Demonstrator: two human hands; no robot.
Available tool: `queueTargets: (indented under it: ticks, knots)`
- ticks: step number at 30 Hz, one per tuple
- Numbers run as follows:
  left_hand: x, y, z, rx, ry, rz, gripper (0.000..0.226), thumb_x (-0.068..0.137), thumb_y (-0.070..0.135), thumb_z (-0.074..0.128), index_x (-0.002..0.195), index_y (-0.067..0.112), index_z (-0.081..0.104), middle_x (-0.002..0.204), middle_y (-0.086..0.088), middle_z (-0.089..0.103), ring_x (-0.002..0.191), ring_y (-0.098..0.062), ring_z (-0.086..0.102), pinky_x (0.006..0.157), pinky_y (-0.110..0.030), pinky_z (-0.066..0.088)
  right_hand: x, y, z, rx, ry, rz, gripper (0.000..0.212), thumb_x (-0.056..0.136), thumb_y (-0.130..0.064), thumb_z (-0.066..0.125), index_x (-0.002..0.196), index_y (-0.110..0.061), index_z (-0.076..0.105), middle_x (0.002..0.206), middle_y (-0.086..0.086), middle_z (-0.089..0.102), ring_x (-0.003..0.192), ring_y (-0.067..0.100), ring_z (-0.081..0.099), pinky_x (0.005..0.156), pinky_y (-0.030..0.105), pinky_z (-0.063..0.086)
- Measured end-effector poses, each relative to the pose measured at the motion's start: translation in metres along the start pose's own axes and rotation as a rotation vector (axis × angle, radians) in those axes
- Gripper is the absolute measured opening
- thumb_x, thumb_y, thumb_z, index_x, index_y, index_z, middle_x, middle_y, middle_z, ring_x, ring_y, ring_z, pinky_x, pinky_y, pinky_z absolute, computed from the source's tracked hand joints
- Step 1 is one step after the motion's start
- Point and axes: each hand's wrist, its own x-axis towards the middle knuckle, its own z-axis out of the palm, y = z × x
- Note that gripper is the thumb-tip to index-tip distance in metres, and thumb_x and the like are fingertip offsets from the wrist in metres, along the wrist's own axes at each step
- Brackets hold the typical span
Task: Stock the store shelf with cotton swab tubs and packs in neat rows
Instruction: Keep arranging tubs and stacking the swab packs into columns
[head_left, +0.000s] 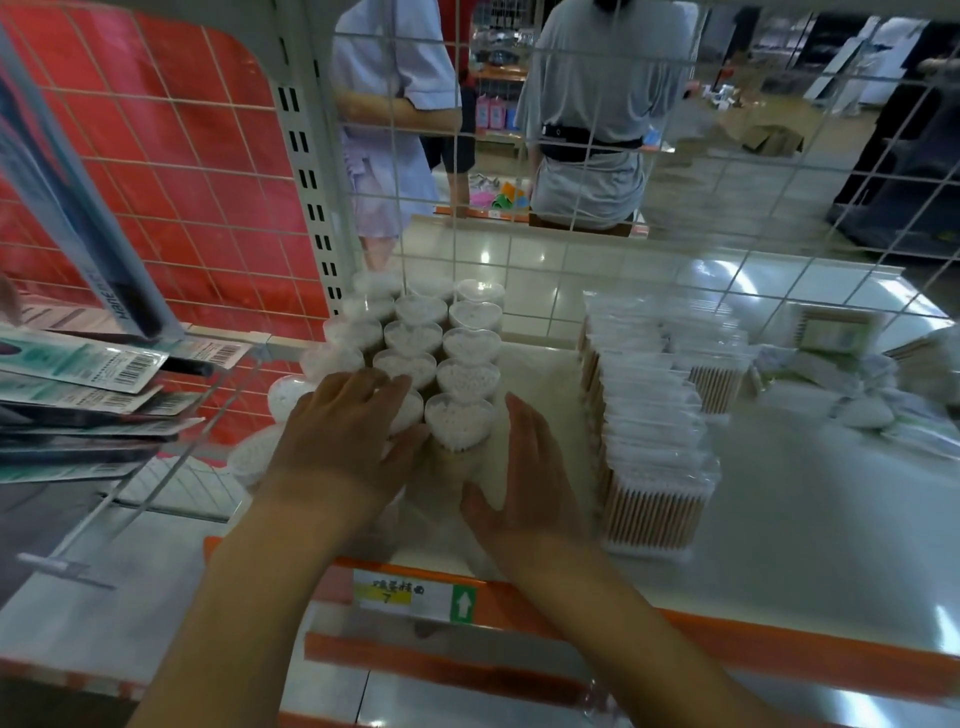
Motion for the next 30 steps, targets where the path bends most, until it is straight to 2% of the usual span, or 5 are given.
queueTargets:
  ticks: [3, 9, 21, 27, 30]
  knots:
    - [0.001, 0.015, -0.002, -0.036, 0.023, 0.049, 0.057, 0.078, 0.042, 0.039, 0.108, 0.001, 0.065, 0.100, -0.018, 0.067, 0.090, -0.041, 0.063, 0.073, -0.051, 0.050, -0.003, -0.007, -0.019, -0.041, -0.045, -0.015, 0.079, 0.089, -0.020, 0.054, 0.147, -0.024, 0.000, 0.150, -0.012, 0.008, 0.121, -0.008, 0.008, 0.082, -0.009, -0.001]
    - [0.006, 0.053, 0.000, -0.039, 0.057, 0.155, 0.056, 0.080, 0.043, 0.040, 0.108, 0.002, 0.065, 0.101, -0.018, 0.067, 0.090, -0.038, 0.064, 0.074, -0.053, 0.051, -0.012, -0.008, -0.059, -0.075, -0.009, -0.042, 0.070, 0.088, -0.014, 0.048, 0.146, -0.026, 0.011, 0.148, -0.013, 0.015, 0.133, 0.006, 0.017, 0.095, 0.010, 0.017]
    - [0.000, 0.151, 0.014, -0.069, 0.164, 0.299, 0.052, 0.081, 0.038, 0.042, 0.112, 0.004, 0.065, 0.105, -0.015, 0.066, 0.101, -0.023, 0.043, 0.077, -0.048, 0.050, -0.050, 0.044, -0.130, -0.147, 0.022, 0.027, 0.065, 0.095, -0.028, 0.043, 0.148, -0.024, 0.006, 0.156, -0.005, 0.005, 0.142, 0.010, 0.002, 0.112, 0.020, 0.004]
    - [0.007, 0.208, 0.024, -0.035, 0.141, 0.329, 0.053, 0.081, 0.039, 0.041, 0.111, 0.004, 0.066, 0.104, -0.014, 0.067, 0.095, -0.033, 0.063, 0.074, -0.047, 0.052, -0.071, 0.079, -0.162, -0.126, 0.182, 0.058, 0.059, 0.078, -0.030, 0.046, 0.128, 0.001, 0.050, 0.127, 0.021, 0.055, 0.116, 0.038, 0.053, 0.094, 0.034, 0.034]
    - [0.011, 0.241, 0.033, -0.023, 0.129, 0.359, 0.051, 0.081, 0.040, 0.040, 0.109, 0.005, 0.065, 0.102, -0.012, 0.067, 0.096, -0.029, 0.060, 0.074, -0.043, 0.052, -0.081, 0.101, -0.185, -0.137, 0.152, 0.055, 0.065, 0.081, -0.034, 0.041, 0.139, -0.005, 0.039, 0.143, 0.014, 0.040, 0.133, 0.029, 0.036, 0.103, 0.023, 0.018]
